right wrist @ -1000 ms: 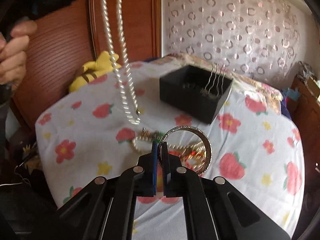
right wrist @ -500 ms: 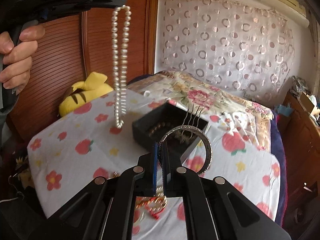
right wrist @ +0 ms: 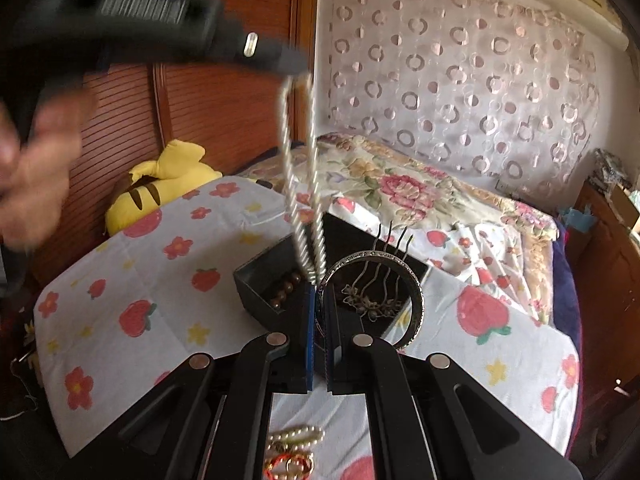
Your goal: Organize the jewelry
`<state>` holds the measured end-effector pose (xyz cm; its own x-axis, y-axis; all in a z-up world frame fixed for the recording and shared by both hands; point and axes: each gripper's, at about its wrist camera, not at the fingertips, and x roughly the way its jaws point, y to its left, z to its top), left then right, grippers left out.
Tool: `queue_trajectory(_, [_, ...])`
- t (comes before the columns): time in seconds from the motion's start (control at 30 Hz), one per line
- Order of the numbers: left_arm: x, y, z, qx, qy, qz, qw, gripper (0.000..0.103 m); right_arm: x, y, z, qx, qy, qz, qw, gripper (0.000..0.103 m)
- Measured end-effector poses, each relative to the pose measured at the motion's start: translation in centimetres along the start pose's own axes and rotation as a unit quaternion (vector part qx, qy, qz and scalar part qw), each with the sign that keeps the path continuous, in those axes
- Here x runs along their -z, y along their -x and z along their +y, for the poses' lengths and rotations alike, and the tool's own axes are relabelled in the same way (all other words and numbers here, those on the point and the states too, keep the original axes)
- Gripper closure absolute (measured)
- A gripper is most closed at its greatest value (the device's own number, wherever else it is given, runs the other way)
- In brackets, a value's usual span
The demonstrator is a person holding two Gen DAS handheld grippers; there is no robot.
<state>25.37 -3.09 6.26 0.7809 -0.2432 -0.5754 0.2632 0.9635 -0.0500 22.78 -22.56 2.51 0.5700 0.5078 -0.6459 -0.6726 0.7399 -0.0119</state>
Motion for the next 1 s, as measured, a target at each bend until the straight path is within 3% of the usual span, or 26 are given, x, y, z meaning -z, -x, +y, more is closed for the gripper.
queue_trajectory(0.17, [3.1,-1.5,1.0,-0.001,0.009,0.022,0.9997,0.096,0.2,-1.9,0.2,-0.006,-0.006,0.009,1.000,0.098])
queue_trajectory(0.23, [3.8,-1.5,1.2,-0.002,0.008,0.024,0.9997,0.088,0.0,-2.5,0.5,-0.008,-0.004,0.015,1.000,0.098])
queue_trajectory(0.3, [4.4,-1.2,1.6,-0.007,0.007,0.022,0.9997,0.071,-0.2,-3.0,0.7,-0.008,-0.003,0.021,1.000,0.098])
queue_trajectory(0.4, [5.7,-0.5,2.0,-0.013,0.003,0.023,0.9997,0.065,-0.4,-3.4,0.5,0.004,-0.006,0.026,1.000,0.093])
queue_trajectory(0.43, [6.2,-0.4,2.1,-0.012,0.005,0.023,0.9996,0.062,-0.3,-3.5,0.3,0.005,-0.011,0.027,1.000,0.087])
queue_trajectory(0.6, [8.6,0.3,2.7,-0.010,0.008,0.025,0.9996,0.038,-0.3,-2.4,-0.1,0.006,-0.018,0.019,1.000,0.087])
queue_trajectory(0.7, [9.9,0.4,2.9,-0.004,0.010,0.029,0.9995,0.032,0.3,-0.9,-0.1,0.014,-0.026,0.014,0.999,0.087])
queue_trajectory(0.77, [11.2,0.6,2.9,-0.005,0.009,0.031,0.9995,0.015,1.1,0.4,0.1,0.014,-0.031,0.009,0.999,0.087])
queue_trajectory(0.93, [13.9,1.1,2.3,0.001,0.002,0.040,0.9992,0.014,3.9,3.1,1.1,0.020,-0.039,0.003,0.999,0.087])
queue_trajectory(1.0, [15.1,1.2,2.1,0.003,0.000,0.050,0.9988,0.014,5.1,3.8,1.4,0.024,-0.046,0.004,0.999,0.082])
